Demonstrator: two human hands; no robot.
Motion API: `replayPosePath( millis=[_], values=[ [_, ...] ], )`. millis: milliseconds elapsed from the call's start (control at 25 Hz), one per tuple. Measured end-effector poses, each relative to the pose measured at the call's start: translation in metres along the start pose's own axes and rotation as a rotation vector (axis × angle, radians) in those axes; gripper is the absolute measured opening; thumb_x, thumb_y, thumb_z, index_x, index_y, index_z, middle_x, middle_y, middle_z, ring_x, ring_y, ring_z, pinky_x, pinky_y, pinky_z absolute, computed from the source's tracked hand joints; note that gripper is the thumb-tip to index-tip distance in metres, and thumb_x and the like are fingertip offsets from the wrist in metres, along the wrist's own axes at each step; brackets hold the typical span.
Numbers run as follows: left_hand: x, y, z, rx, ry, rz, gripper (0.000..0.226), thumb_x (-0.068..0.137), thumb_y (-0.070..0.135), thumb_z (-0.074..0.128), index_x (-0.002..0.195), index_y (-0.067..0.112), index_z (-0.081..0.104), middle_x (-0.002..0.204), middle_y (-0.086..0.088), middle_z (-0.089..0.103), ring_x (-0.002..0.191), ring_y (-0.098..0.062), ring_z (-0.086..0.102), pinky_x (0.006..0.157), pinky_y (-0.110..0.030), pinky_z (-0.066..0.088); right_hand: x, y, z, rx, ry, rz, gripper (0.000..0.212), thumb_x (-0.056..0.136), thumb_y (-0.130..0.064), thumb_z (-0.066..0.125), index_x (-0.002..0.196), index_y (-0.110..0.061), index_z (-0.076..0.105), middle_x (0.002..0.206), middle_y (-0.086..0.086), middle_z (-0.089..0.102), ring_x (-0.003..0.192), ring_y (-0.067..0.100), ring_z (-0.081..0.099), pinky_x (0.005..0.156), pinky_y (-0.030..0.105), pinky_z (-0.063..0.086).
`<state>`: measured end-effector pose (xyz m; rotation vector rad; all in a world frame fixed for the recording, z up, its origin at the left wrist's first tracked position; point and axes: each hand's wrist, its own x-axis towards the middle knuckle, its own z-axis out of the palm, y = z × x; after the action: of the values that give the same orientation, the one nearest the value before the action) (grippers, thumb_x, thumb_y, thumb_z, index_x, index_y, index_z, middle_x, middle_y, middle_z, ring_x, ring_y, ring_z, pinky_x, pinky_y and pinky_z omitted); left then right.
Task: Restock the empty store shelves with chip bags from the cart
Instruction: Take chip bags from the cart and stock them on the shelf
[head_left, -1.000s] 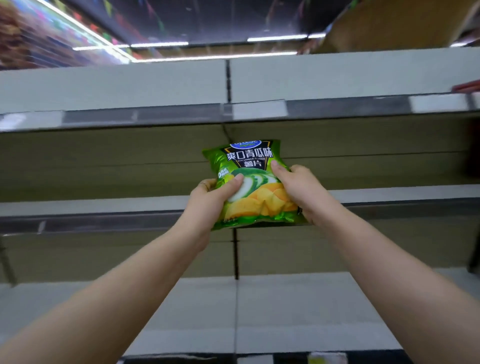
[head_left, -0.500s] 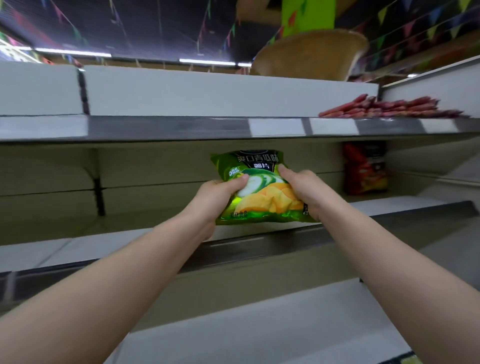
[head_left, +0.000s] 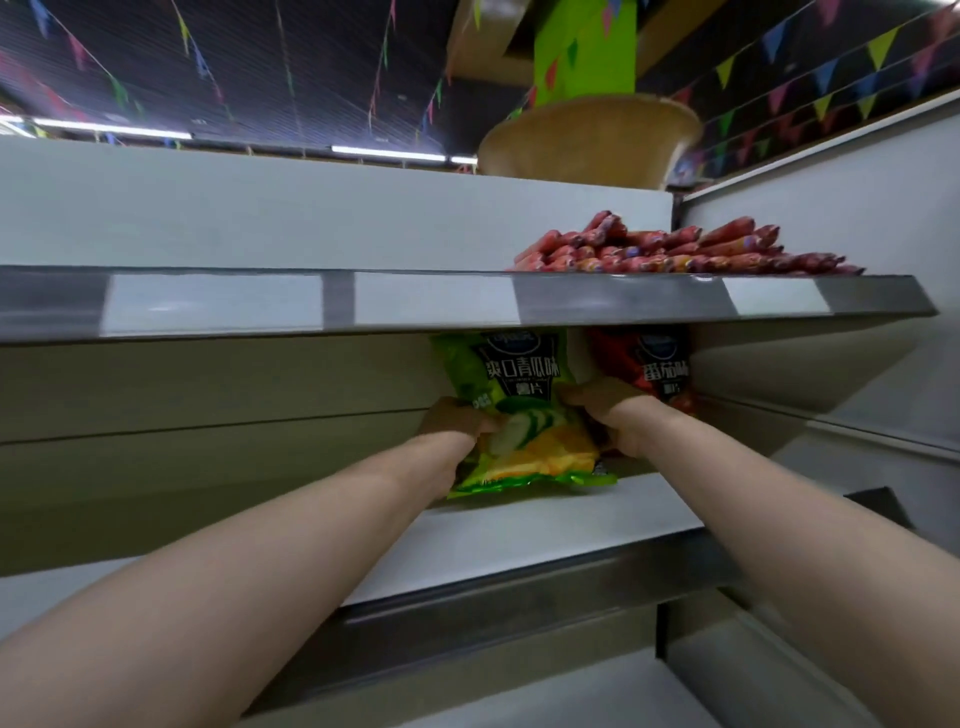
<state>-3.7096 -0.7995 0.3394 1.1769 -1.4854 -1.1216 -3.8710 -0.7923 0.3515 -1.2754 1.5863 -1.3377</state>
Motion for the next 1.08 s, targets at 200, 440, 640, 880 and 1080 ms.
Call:
replayPosePath(
  millis=[200, 440, 640, 880, 1080],
  values=[
    [0.058, -0.014, 0.035, 0.079, 0.03, -0.019, 0.048, 0.078, 0.002, 0.071, 0.124, -0.003, 0.054, 0.119, -0.018, 0.062, 0.107, -0.032, 0.059, 0.075, -0.027, 0.044, 0.037, 0.011, -0.025, -0.012, -0.089, 0.109, 0.039, 0.095, -0.022, 0.051, 0.13, -0.007, 0.043, 0.129, 0.015, 0.053, 0.117, 0.033, 0.05, 0.095, 0.042, 0.042],
    [0.102, -0.027, 0.055, -0.07, 0.045, -0.063, 0.061, 0.07, -0.001, 0.078, 0.125, 0.002, 0.052, 0.119, -0.018, 0.061, 0.109, -0.035, 0.059, 0.093, -0.046, 0.05, 0.066, 0.013, -0.036, -0.078, -0.106, 0.107, 0.031, 0.098, -0.018, 0.046, 0.125, -0.004, 0.047, 0.125, 0.019, 0.055, 0.104, 0.031, 0.055, 0.086, 0.038, 0.045],
    [0.1, -0.029, 0.053, -0.022, 0.048, -0.086, 0.057, 0.077, 0.004, 0.075, 0.129, 0.001, 0.052, 0.123, -0.018, 0.059, 0.115, -0.034, 0.055, 0.09, -0.035, 0.048, 0.078, 0.022, -0.028, -0.101, -0.116, 0.099, 0.035, 0.097, -0.016, 0.045, 0.13, -0.005, 0.045, 0.116, 0.017, 0.057, 0.103, 0.031, 0.057, 0.094, 0.044, 0.048],
    [0.095, -0.029, 0.054, 0.16, 0.003, -0.085, 0.05, 0.082, 0.016, 0.071, 0.127, -0.001, 0.054, 0.128, -0.02, 0.057, 0.116, -0.032, 0.054, 0.102, -0.043, 0.043, 0.076, 0.024, -0.022, -0.222, -0.117, 0.091, 0.015, 0.098, -0.016, 0.044, 0.104, -0.005, 0.052, 0.098, 0.017, 0.055, 0.096, 0.031, 0.056, 0.082, 0.042, 0.05],
    [0.079, -0.022, 0.043, 0.246, 0.017, -0.117, 0.045, 0.085, 0.013, 0.068, 0.123, -0.007, 0.053, 0.12, -0.024, 0.059, 0.079, -0.021, 0.054, 0.058, -0.023, 0.048, 0.057, 0.015, -0.021, -0.602, 0.055, -0.117, 0.032, 0.099, -0.01, 0.035, 0.121, 0.006, 0.052, 0.123, 0.023, 0.054, 0.115, 0.034, 0.052, 0.094, 0.035, 0.042]
  ],
)
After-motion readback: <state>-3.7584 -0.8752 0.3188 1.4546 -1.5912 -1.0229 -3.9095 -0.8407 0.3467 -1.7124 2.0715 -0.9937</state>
